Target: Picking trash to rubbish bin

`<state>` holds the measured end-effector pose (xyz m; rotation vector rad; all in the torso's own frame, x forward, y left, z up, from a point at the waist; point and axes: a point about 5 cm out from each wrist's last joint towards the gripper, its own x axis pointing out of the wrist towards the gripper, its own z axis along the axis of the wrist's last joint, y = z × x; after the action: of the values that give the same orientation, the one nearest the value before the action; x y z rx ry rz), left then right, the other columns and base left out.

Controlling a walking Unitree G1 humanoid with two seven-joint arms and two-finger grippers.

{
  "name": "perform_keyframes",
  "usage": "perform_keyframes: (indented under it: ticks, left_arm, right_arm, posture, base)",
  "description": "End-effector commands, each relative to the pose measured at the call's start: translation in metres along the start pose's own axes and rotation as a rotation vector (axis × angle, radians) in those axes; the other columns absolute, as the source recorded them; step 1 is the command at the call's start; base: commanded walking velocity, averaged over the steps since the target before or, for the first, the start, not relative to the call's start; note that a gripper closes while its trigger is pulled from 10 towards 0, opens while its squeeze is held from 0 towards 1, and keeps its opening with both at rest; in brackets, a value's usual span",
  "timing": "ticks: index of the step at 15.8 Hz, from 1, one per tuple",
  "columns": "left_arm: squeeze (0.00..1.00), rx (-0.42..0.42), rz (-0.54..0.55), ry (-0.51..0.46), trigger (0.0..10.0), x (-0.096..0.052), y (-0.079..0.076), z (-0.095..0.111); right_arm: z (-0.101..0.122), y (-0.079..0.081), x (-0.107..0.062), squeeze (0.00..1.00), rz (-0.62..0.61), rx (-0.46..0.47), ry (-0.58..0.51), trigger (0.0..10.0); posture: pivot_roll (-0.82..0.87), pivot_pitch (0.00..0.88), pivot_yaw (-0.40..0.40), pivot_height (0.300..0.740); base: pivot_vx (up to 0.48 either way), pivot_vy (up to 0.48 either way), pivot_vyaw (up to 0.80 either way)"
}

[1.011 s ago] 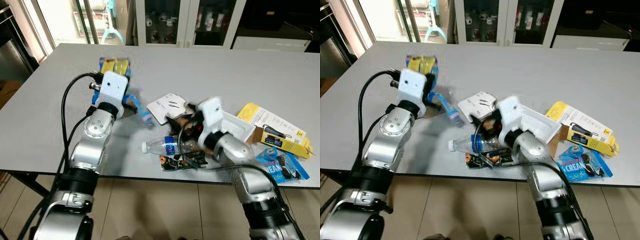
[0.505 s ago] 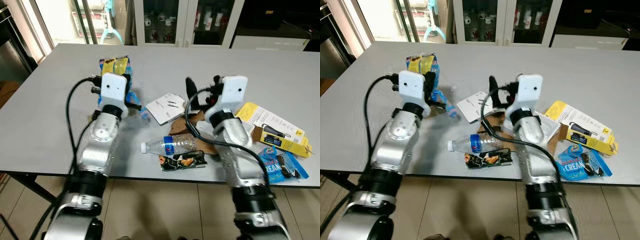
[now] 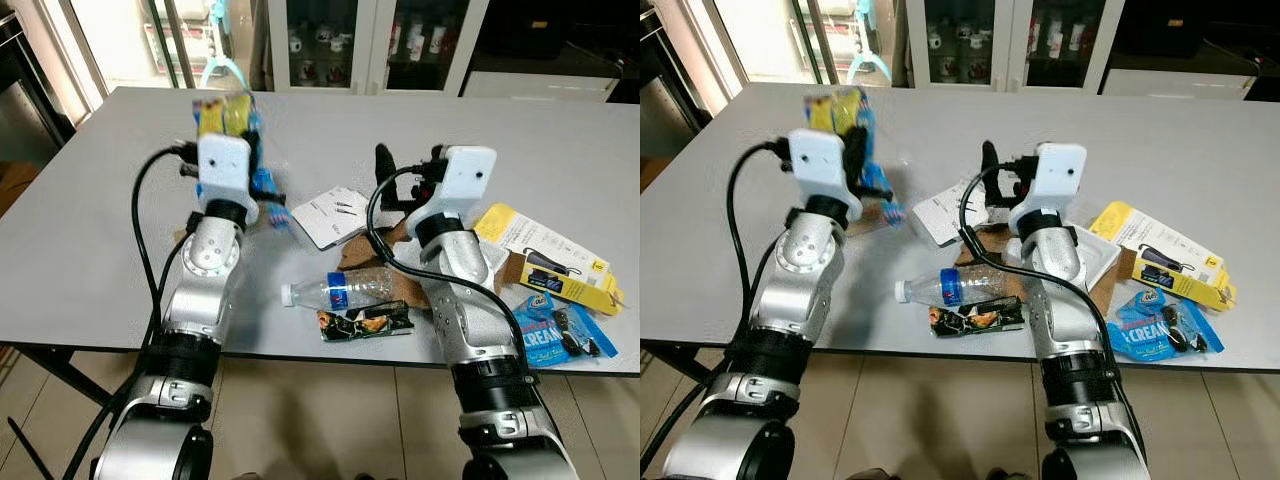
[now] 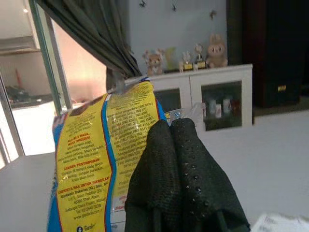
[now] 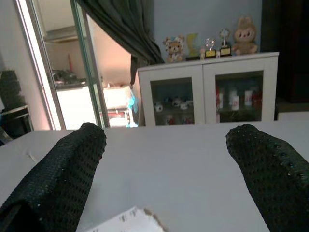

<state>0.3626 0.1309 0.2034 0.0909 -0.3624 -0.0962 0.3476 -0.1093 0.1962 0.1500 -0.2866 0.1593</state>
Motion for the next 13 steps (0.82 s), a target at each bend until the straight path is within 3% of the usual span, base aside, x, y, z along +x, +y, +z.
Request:
perform_keyframes:
  ticks: [1, 13]
  left_arm:
    - [0.0, -0.023, -0.007, -0.003, 10.0, 0.002, -0.002, 0.0]
    - [0.0, -0.015, 0.013, 0.044, 10.0, -0.006, -0.005, -0.014]
  right_arm:
    - [0.003, 0.001, 0.004, 0.0, -0.005, 0.011, -0.015, 10.0]
    - [-0.007, 0.0, 0.005, 0.0, -0.012, 0.012, 0.013, 10.0]
  posture:
    - [-0.02, 0.021, -0.017, 0.74]
    - [-0.02, 0.0, -0.039, 0.74]
  base:
    - [0.0, 0.0, 0.0]
    - [0.0, 0.0, 0.0]
